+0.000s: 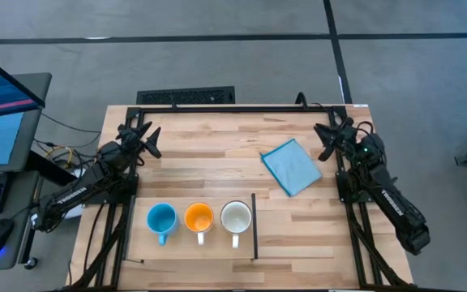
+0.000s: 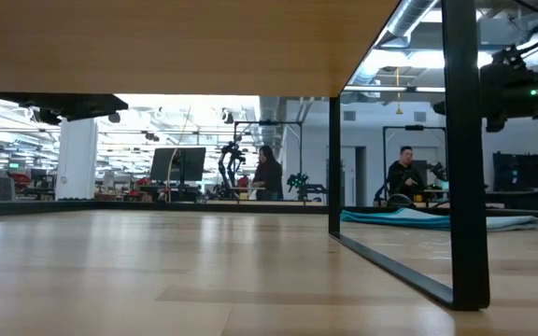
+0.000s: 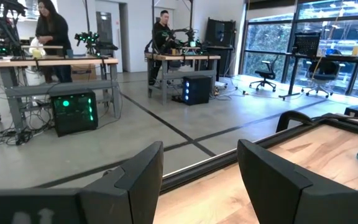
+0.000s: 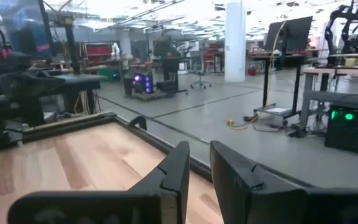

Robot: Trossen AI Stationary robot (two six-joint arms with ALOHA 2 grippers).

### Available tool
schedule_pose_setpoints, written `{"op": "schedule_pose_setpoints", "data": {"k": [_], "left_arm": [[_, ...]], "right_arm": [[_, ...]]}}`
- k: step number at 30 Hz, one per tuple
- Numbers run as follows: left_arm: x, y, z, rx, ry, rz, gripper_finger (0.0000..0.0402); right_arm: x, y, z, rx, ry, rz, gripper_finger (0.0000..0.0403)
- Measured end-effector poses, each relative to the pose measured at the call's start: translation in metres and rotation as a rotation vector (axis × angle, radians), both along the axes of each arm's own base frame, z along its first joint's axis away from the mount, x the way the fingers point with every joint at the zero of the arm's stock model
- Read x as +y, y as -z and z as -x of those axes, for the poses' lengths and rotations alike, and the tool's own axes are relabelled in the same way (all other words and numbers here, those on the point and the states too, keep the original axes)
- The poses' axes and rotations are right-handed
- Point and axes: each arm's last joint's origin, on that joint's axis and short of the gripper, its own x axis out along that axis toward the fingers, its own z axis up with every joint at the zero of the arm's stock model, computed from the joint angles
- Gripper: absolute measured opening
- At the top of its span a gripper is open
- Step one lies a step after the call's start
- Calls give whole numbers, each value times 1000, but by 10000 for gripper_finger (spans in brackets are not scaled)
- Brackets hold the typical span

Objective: Stack small to large cups/mugs on shelf
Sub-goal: Return to Home Position

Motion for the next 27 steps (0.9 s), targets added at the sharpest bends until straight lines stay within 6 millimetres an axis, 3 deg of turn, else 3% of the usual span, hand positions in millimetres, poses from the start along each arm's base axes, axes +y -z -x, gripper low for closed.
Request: {"op": "schedule_pose_setpoints", "data": {"k": [27], "left_arm": [[0, 0, 0, 0, 0, 0, 197]], "right_arm": [[0, 0, 0, -7, -5, -10, 86]]}}
